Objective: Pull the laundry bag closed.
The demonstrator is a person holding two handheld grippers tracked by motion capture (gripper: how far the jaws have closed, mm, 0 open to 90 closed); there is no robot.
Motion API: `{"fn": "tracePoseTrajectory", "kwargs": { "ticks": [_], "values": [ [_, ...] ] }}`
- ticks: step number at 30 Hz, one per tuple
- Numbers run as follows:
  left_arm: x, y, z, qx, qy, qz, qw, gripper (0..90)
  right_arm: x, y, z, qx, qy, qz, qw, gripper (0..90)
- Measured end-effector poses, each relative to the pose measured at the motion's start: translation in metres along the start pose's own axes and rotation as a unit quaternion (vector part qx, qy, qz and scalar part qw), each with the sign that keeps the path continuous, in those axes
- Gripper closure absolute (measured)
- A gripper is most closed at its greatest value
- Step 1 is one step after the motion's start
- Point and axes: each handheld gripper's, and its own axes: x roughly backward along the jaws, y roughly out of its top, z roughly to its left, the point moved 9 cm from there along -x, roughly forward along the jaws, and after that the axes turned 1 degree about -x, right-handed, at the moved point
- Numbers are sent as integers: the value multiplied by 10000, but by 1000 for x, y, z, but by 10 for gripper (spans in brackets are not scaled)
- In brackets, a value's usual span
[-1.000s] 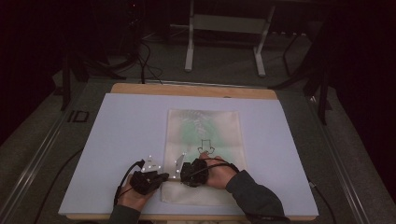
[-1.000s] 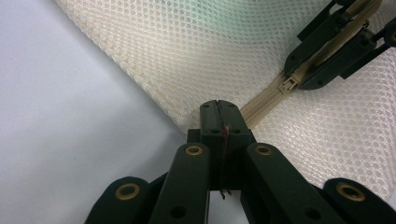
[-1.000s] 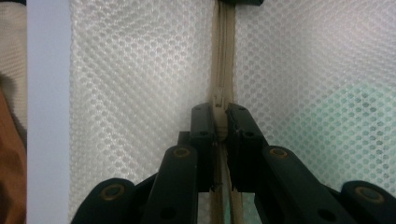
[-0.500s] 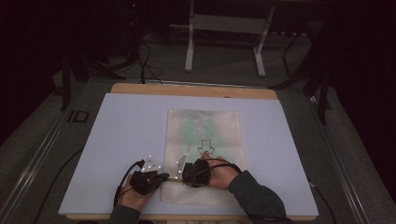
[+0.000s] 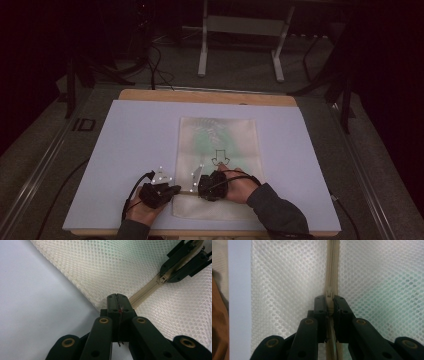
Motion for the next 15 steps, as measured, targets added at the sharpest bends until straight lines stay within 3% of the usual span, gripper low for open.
{"fn": "tracePoseTrajectory", "kwargs": {
  "ticks": [15],
  "values": [
    [0,0,0,-3,4,-2,10000,895,4,-7,1,-15,-17,47,10000,824]
  ]
}}
